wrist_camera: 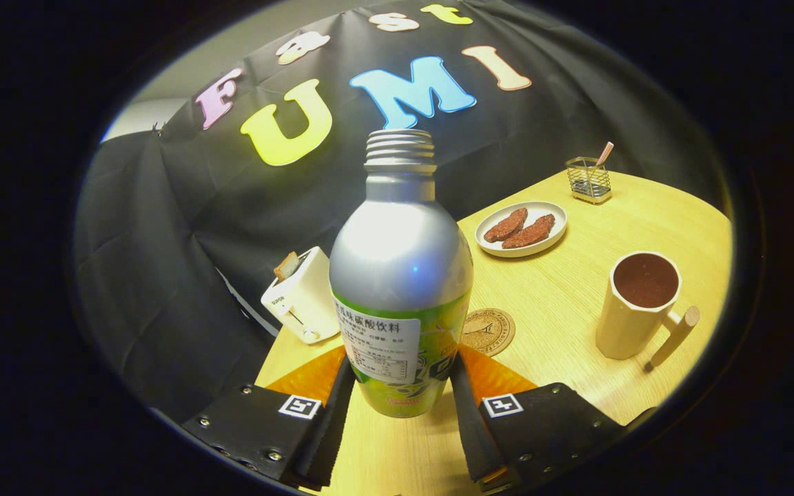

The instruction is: Take the bottle from table, then pour the juice into the cup, finally place the bottle on the coaster

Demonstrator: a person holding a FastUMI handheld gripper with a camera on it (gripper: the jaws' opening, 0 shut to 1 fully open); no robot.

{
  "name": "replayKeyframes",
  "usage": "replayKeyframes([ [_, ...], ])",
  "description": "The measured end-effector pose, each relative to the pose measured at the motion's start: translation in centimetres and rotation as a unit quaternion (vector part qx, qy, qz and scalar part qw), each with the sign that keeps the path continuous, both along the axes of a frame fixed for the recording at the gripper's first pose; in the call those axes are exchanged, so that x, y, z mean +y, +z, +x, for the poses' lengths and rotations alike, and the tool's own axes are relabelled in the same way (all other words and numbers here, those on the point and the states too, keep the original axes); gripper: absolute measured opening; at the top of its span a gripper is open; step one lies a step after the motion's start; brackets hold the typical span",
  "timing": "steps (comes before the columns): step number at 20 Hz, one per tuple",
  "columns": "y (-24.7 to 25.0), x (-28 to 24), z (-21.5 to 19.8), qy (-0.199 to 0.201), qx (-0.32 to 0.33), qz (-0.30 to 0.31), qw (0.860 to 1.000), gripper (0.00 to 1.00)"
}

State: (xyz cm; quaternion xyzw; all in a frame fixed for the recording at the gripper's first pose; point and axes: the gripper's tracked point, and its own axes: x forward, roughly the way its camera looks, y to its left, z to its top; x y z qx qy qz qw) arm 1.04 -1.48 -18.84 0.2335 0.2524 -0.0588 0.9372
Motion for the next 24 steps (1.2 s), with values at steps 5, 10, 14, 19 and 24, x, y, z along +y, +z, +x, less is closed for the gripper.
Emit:
replayKeyframes([
  [5,-0.1,-1.3,-0.3,-0.011,-0.003,0.045,0.999,0.70],
  [10,-0.3,-2.9,-0.8,-0.028,-0.006,0.086,0.996,0.71],
  [14,-0.1,-3.7,-1.2,-0.044,-0.011,0.124,0.991,0.70],
  [19,0.3,-4.7,-1.6,-0.059,-0.026,0.178,0.982,0.70],
  [24,-1.0,-5.7,-2.1,-0.081,-0.014,0.208,0.975,0.70],
])
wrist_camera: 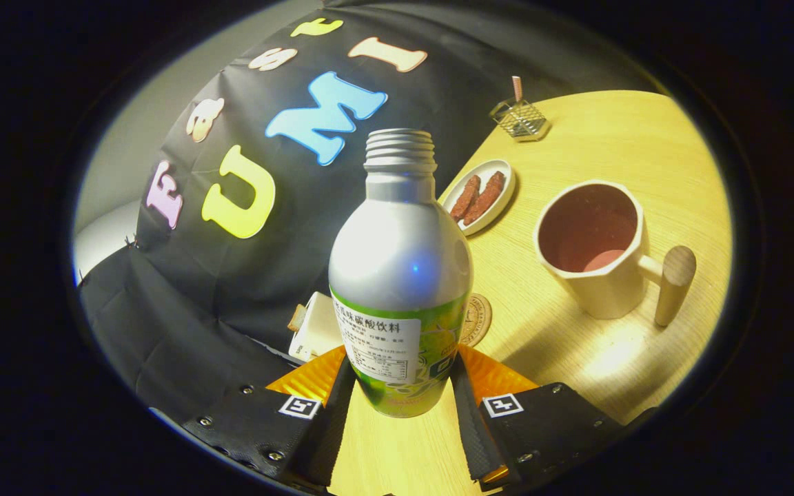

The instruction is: Take the bottle from table, then pour the juice into the cup, finally place the bottle on the coaster

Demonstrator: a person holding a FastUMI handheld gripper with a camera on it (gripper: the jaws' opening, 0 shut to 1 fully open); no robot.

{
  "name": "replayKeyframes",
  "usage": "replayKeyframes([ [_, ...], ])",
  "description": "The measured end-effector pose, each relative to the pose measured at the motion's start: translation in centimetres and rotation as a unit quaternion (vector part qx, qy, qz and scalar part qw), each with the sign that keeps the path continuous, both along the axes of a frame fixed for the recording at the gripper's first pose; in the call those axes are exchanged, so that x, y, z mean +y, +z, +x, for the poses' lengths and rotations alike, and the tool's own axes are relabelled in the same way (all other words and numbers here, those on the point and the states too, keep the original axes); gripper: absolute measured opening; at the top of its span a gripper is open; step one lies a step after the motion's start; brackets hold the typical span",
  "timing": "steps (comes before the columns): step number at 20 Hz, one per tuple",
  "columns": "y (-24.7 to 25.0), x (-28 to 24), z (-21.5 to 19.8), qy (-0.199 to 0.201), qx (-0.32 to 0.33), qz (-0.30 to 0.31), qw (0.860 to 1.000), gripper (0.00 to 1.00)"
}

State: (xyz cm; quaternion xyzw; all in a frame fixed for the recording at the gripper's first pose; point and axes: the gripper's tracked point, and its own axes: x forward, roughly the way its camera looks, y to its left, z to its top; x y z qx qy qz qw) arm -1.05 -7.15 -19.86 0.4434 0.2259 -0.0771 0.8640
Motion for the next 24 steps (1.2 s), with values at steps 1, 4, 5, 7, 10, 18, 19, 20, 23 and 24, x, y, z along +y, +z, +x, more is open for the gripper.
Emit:
replayKeyframes([
  [1,-0.1,-0.2,-0.3,-0.004,0.002,0.011,1.000,0.70],
  [4,-0.4,-0.1,-0.3,-0.010,0.002,0.042,0.999,0.71],
  [5,-0.5,-0.1,-0.4,-0.009,0.003,0.053,0.999,0.71],
  [7,-0.6,0.0,-0.6,-0.008,0.005,0.072,0.997,0.70],
  [10,-0.9,-0.4,-0.8,-0.017,0.012,0.099,0.995,0.71],
  [18,-1.4,-0.1,-0.8,-0.033,0.027,0.171,0.984,0.70],
  [19,-1.4,0.0,-0.8,-0.034,0.028,0.179,0.983,0.71],
  [20,-1.3,0.1,-0.8,-0.036,0.030,0.188,0.981,0.70],
  [23,-1.3,0.4,-0.9,-0.042,0.034,0.213,0.976,0.70],
  [24,-1.4,0.4,-0.9,-0.045,0.034,0.219,0.974,0.70],
])
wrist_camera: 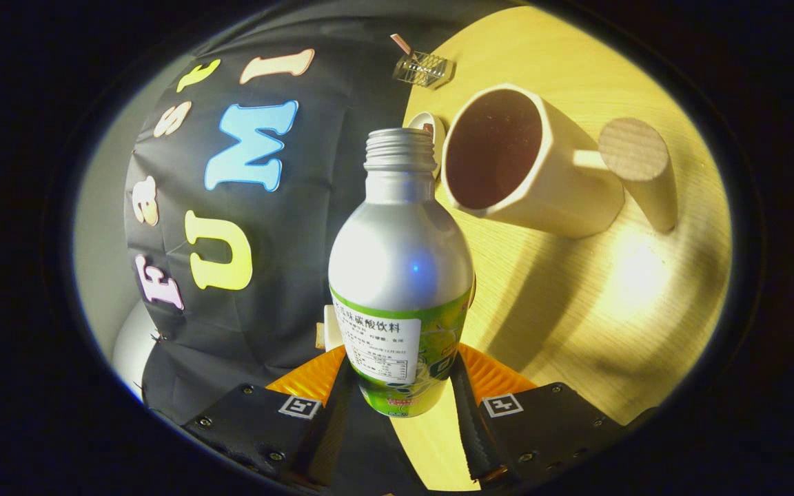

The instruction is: Take the bottle from table, then pour the juice into the cup, finally place the bottle on the coaster

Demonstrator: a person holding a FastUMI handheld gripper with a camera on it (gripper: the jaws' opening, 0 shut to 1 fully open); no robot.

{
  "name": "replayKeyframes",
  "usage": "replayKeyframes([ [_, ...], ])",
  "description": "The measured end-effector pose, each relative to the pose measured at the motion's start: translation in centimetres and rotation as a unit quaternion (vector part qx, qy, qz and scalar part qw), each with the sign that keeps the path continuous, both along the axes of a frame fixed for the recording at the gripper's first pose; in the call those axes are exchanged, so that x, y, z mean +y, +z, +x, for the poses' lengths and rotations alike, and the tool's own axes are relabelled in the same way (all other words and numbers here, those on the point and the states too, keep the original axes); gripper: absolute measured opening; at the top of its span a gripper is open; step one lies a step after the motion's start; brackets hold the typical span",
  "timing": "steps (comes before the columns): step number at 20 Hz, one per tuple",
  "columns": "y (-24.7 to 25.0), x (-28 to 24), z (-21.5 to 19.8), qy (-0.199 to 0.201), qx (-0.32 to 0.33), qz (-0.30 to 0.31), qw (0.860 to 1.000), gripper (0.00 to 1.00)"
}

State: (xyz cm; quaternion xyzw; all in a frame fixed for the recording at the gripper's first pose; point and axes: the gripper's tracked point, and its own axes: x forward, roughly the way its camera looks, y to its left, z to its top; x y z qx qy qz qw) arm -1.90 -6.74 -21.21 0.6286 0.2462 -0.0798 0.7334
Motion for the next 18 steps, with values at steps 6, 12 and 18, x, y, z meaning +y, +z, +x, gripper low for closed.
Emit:
replayKeyframes([
  [6,0.4,0.4,0.2,-0.020,-0.006,0.052,0.998,0.70],
  [12,0.9,1.1,0.6,-0.029,-0.009,0.090,0.995,0.70],
  [18,1.4,0.9,0.7,-0.045,-0.011,0.122,0.991,0.70],
])
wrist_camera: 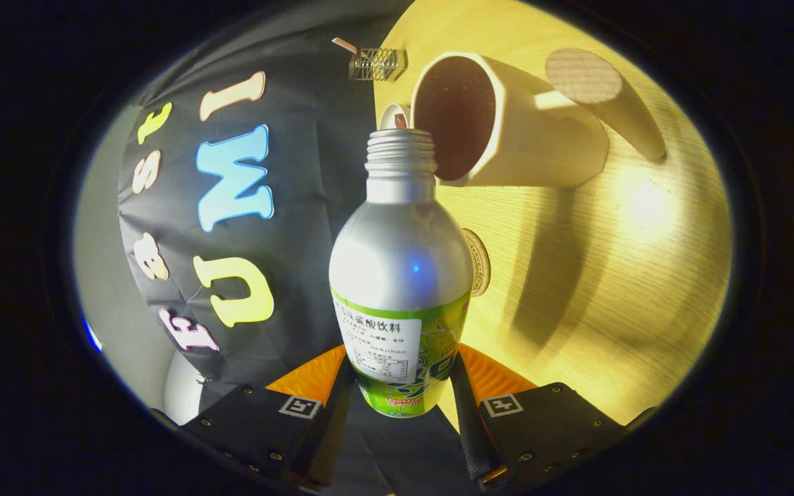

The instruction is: Take the bottle from table, then pour the juice into the cup, finally place the bottle on the coaster

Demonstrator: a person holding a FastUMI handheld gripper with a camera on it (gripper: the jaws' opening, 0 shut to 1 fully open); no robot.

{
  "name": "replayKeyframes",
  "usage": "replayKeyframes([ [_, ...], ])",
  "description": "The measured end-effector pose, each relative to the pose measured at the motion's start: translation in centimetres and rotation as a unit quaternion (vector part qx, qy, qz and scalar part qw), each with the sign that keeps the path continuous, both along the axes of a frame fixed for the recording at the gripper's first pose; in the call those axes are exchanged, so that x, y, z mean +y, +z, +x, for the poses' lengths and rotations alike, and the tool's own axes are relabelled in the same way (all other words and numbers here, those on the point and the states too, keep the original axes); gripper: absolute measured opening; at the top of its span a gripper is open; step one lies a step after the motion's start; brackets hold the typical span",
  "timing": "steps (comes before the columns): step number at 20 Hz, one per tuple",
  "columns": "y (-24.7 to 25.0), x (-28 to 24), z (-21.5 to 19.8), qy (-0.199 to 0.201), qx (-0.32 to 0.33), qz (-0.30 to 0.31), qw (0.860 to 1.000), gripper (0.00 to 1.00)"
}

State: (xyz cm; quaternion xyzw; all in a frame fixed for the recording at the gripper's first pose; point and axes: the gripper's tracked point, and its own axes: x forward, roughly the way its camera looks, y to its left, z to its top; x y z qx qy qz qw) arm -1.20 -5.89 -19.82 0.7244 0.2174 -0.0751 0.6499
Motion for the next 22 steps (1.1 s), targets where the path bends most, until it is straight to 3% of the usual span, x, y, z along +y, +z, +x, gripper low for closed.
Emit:
replayKeyframes([
  [22,2.0,0.0,1.2,-0.026,-0.008,0.091,0.995,0.70],
])
